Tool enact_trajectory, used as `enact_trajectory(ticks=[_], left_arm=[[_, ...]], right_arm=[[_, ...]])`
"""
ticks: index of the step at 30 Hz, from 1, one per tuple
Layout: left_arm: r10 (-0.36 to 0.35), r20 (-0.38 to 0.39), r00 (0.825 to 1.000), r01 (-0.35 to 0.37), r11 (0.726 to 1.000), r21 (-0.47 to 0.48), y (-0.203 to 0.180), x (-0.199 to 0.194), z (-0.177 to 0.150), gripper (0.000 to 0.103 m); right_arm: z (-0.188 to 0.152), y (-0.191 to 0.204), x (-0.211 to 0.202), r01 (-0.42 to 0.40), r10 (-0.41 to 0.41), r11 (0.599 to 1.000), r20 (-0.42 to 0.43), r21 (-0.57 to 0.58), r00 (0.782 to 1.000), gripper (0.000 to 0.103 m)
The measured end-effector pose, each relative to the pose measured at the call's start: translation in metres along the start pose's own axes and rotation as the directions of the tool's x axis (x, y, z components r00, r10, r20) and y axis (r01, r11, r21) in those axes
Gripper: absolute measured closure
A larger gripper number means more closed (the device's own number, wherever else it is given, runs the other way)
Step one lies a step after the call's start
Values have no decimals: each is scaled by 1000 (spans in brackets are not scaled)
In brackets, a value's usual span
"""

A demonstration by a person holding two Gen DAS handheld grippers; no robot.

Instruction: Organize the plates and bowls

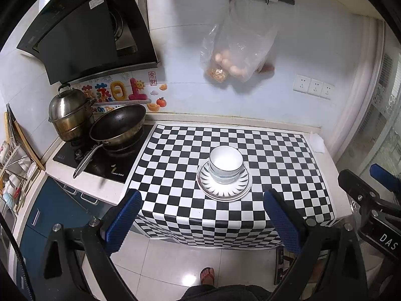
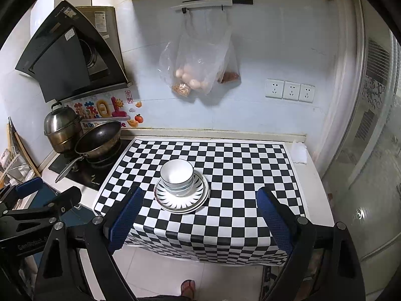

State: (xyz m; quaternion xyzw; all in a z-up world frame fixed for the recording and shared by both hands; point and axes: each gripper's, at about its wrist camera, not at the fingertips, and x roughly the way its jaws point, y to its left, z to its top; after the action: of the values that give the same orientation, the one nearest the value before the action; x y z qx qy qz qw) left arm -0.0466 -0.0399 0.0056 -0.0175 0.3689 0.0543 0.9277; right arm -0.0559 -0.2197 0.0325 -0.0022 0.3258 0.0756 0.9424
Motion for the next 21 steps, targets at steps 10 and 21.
enact_trajectory(ticks=[10,21], left_arm=[[5,6,1000,-5,1000,4,1,-3,-1,3],[8,8,1000,-8,1000,-1,1,-6,-2,3]], right_arm=[[-3,-4,-3,5,-5,1000,7,-5,1000,9],[-5,-4,-5,11,-11,1000,4,-7,1000,9]])
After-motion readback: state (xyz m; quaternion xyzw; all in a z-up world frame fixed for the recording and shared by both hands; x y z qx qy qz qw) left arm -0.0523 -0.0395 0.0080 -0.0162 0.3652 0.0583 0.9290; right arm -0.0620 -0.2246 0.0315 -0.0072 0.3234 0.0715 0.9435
